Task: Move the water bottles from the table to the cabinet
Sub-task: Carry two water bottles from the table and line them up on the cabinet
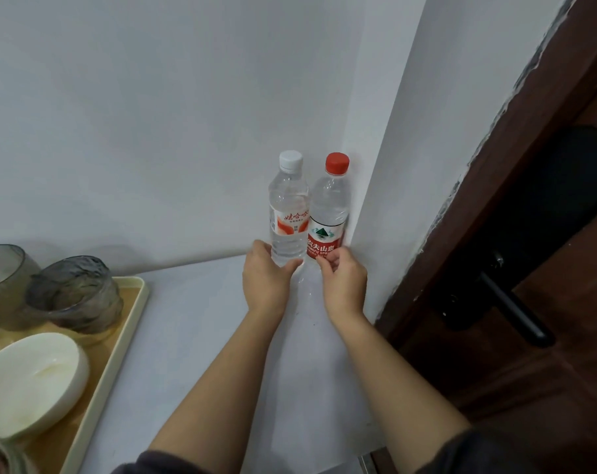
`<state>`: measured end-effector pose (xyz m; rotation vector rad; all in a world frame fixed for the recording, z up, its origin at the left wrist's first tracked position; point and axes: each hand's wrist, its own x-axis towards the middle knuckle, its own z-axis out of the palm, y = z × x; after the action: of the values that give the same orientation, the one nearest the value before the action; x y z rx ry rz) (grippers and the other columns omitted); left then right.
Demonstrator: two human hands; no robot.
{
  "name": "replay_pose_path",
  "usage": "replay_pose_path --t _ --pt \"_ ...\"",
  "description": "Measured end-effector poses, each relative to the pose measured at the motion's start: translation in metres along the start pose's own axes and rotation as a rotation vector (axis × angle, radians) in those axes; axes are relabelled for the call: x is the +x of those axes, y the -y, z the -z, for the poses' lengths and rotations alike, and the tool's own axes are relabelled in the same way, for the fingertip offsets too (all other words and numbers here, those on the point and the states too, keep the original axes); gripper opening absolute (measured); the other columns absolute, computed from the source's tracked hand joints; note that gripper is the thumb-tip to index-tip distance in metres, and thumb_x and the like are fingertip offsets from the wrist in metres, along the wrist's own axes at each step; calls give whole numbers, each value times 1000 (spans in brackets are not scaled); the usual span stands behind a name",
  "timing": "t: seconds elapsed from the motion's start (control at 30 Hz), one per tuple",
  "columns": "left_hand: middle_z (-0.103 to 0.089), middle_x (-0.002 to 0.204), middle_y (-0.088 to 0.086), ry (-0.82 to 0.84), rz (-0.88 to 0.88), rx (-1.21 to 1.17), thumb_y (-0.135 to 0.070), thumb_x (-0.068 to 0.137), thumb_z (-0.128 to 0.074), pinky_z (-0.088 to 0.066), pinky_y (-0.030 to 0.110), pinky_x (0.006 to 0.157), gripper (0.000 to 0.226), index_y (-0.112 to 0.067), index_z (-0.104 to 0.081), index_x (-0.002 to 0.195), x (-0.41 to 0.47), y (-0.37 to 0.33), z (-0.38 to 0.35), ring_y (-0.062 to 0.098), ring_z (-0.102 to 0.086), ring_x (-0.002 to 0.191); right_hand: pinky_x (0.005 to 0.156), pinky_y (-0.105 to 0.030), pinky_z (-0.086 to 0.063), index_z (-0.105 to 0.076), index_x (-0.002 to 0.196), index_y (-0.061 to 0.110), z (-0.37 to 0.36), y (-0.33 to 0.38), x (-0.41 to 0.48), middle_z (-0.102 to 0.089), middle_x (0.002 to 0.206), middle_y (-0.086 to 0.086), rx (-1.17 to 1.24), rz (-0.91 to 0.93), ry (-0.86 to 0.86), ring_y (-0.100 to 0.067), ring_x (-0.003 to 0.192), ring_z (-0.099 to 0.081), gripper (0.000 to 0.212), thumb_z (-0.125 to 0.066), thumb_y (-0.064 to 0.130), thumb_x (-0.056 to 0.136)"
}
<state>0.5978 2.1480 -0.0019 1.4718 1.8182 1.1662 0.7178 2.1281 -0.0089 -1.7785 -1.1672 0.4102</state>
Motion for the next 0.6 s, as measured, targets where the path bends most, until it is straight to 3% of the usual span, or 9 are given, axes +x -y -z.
replay_pose_path --t 0.2,0.6 --pt "-53 85 2 21 -17 49 -39 74 -81 -31 25 51 49 -12 -43 90 14 -4 -1 13 -48 66 71 -35 -51 -60 90 9 -12 10 3 -69 89 -7 -50 -18 -23 -25 82 -64 12 -65 19 93" --pt "-53 88 8 70 -76 136 -28 77 -80 -35 31 58 46 -8 -42 92 27 -3 0 25 -50 73 73 -41 -53 -53 89 10 -21 15 16 -68 86 -15 -94 -49 5 -36 78 -67 13 -63 18 94"
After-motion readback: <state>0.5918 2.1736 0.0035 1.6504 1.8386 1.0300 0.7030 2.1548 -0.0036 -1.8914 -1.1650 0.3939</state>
